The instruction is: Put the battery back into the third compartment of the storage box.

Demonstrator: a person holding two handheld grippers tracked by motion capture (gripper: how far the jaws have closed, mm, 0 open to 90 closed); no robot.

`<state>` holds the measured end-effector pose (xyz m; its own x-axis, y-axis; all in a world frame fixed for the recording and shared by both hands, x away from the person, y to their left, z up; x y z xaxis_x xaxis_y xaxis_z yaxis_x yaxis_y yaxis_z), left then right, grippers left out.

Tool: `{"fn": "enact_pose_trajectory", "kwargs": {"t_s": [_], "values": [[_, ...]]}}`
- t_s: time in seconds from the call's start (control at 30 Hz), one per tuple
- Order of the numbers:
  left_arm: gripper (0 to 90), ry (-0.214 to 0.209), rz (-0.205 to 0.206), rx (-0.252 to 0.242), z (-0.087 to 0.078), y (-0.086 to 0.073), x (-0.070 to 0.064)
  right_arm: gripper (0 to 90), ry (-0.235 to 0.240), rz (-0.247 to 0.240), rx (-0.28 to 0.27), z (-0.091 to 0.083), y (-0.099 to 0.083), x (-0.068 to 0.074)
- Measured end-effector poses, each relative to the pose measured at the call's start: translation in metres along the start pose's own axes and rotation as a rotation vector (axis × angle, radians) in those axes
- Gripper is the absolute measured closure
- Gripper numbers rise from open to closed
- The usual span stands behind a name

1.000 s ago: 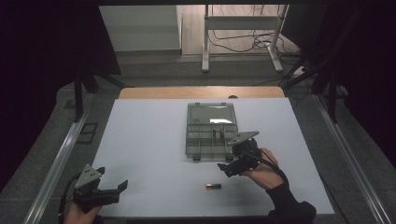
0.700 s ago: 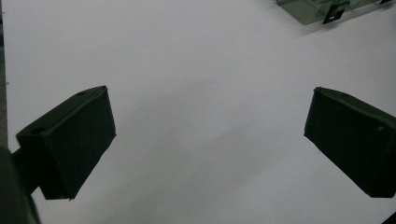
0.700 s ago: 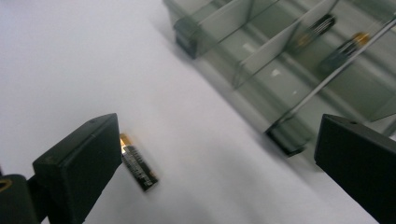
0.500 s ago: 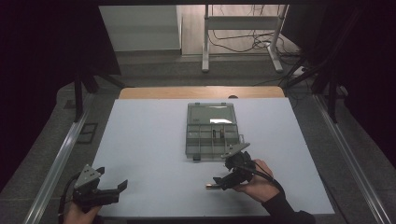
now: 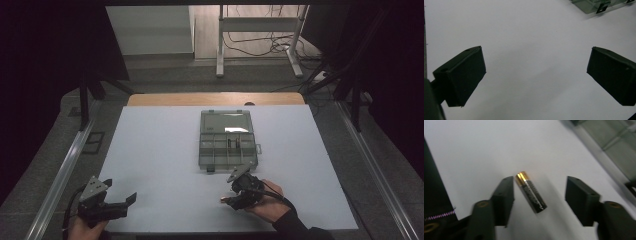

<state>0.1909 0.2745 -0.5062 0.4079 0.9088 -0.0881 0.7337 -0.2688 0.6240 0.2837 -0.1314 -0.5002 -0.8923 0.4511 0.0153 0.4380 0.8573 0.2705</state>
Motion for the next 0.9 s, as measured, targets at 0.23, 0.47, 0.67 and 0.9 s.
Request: {"fn": "enact_pose_trajectory", "kwargs": {"t_s": [0.23, 0.47, 0.67, 0.9], "values": [[2.6, -0.003, -0.001, 0.000, 0.000, 0.000, 0.000, 63.1, 0.000, -0.071, 0.058, 0.012, 0.003, 0.004], [2.7, -0.004, 0.000, -0.001, 0.000, 0.000, 0.000, 76.9, -0.008, -0.142, 0.084, 0.015, 0.005, 0.007], [2.7, -0.005, 0.000, -0.001, 0.000, 0.000, 0.000, 77.0, -0.003, -0.155, 0.069, 0.012, 0.003, 0.008], [2.7, -0.005, -0.001, 0.000, 0.000, 0.000, 0.000, 77.1, -0.014, -0.094, 0.028, 0.004, 0.002, 0.000]]}}
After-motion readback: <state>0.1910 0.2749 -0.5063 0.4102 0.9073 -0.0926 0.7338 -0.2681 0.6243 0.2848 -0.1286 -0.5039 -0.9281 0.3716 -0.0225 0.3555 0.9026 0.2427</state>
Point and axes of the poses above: each handheld gripper's, and its own axes: z roughly forward along the jaws, y roughly out of its top, x roughly to its left, the point moved 1 cm from there along z, roughly forward along the jaws, and after that the axes turned 13 degrees about x, right-handed, at the moved point
